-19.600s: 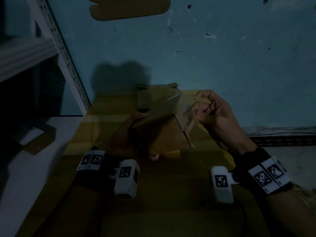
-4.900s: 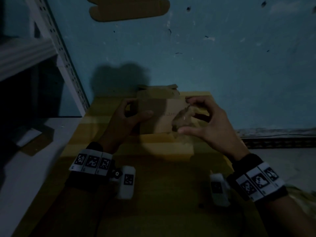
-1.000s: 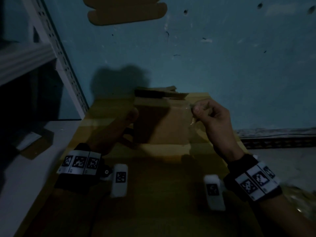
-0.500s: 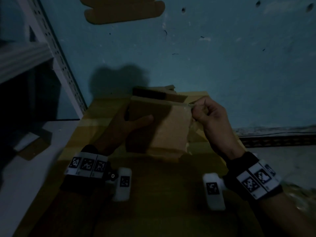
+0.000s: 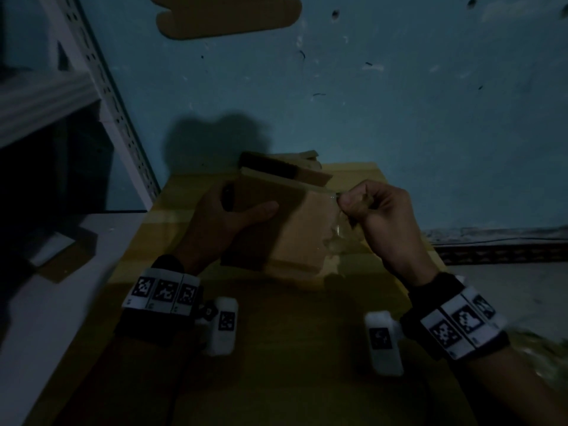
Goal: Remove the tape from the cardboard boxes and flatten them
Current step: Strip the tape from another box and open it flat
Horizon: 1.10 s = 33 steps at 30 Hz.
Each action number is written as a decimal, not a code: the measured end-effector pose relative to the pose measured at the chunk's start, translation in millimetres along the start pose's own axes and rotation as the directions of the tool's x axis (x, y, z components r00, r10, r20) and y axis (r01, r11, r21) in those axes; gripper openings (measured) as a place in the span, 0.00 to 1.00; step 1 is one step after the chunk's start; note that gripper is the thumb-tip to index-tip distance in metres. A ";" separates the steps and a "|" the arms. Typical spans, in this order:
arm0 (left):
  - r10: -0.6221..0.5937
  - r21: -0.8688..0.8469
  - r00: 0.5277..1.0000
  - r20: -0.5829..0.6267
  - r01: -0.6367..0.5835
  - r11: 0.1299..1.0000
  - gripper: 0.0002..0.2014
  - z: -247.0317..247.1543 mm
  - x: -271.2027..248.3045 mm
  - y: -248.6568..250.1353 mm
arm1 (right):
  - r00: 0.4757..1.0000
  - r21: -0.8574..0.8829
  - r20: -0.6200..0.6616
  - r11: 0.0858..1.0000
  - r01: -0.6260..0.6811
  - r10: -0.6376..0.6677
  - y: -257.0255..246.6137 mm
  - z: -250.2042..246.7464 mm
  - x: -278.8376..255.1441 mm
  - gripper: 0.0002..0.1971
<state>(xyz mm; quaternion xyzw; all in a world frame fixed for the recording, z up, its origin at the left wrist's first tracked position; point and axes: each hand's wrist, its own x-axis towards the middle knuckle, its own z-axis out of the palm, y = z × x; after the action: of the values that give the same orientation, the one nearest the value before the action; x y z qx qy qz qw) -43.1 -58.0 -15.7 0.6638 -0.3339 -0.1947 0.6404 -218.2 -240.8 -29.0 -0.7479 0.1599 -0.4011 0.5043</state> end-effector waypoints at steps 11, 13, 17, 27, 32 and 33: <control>0.191 0.424 0.973 -0.132 -0.118 0.898 0.49 6.7 -2.1 -3.8 | 0.979 -0.299 -0.174 0.953 0.052 -0.107 0.3 7.6 -1.1 0.18; 0.210 0.452 0.967 -0.142 -0.125 0.883 0.48 8.2 -2.4 -3.7 | 0.970 -0.340 -0.191 0.937 0.079 -0.151 -1.5 10.3 -2.8 0.18; 0.170 0.347 0.973 -0.155 -0.108 0.932 0.49 7.8 -2.1 -2.6 | 0.964 -0.278 -0.200 0.954 0.114 -0.174 -2.0 10.4 -3.3 0.15; -0.072 -0.083 0.993 -0.090 0.065 0.994 0.45 8.0 4.6 -8.2 | 0.959 -0.202 -0.087 0.948 0.247 -0.269 11.1 6.5 1.3 0.12; -0.159 -0.167 0.979 -0.123 0.138 0.976 0.40 5.8 8.1 -9.6 | 0.925 -0.257 -0.055 0.901 0.350 -0.375 4.8 8.7 -1.3 0.11; -0.181 -0.186 0.977 -0.117 0.157 0.970 0.41 5.6 8.4 -9.9 | 0.918 -0.258 -0.054 0.894 0.367 -0.392 4.6 9.0 -1.3 0.11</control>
<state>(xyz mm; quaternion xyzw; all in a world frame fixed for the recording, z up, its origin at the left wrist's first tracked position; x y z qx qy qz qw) -39.2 -68.3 -24.6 0.6422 -0.2142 -0.2328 0.6982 -211.4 -236.3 -35.2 -0.7986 0.0846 -0.5076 0.3120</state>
